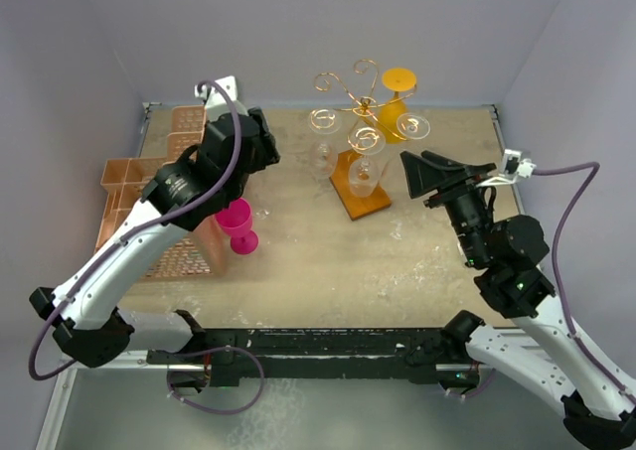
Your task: Place the wine glass upside down on the wine glass rack
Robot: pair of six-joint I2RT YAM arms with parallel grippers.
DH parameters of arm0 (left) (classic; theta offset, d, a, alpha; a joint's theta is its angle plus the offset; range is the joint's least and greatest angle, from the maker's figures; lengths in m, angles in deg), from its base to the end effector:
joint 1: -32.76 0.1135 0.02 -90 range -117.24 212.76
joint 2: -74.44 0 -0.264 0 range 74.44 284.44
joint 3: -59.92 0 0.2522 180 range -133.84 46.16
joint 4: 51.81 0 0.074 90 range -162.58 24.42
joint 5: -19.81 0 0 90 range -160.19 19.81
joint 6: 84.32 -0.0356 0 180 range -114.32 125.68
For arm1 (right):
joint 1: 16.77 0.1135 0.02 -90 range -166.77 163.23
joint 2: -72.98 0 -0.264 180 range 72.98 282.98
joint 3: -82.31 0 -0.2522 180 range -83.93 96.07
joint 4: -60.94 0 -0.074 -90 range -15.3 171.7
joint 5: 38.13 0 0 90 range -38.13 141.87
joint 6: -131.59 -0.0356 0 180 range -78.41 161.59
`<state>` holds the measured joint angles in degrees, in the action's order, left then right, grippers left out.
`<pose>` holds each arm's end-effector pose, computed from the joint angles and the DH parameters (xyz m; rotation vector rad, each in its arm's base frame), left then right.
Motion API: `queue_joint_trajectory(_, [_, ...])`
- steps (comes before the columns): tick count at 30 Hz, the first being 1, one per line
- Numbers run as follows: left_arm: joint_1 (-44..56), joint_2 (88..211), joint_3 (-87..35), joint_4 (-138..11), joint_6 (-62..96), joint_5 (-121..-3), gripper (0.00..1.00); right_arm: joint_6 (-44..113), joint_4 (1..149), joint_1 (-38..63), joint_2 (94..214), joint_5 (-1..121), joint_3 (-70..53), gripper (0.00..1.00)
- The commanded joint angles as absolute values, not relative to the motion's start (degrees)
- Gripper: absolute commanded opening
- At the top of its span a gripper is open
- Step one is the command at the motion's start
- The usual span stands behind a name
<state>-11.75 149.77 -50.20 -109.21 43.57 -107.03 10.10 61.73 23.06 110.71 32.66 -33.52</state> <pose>0.1967 -0.1635 0.4734 -0.3039 1.8741 -0.3496 0.1104 0.0769 0.4339 0.2261 1.1758 0.9124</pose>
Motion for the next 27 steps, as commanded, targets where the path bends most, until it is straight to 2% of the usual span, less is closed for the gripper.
queue_joint_trajectory(1, [-10.3,147.4,-41.1,-109.5,40.7,-110.8,0.5,7.6,59.5,23.2,109.8,31.0,-33.0,0.65])
queue_joint_trajectory(4, [-7.7,148.5,-38.0,-108.2,39.6,-106.6,0.49,7.5,59.9,23.2,110.5,31.0,-32.7,0.64])
queue_joint_trajectory(11, [1.2,156.2,-39.8,-106.8,37.2,-94.9,0.47,6.5,60.5,23.2,110.2,30.4,-33.2,0.64])
queue_joint_trajectory(21, [5.2,165.2,-44.3,-108.5,36.4,-90.3,0.38,6.0,60.5,23.2,108.1,31.0,-34.1,0.64])
queue_joint_trajectory(27, [5.7,167.0,-44.0,-109.6,36.3,-90.7,0.25,4.6,60.1,23.2,107.7,31.4,-34.6,0.64])
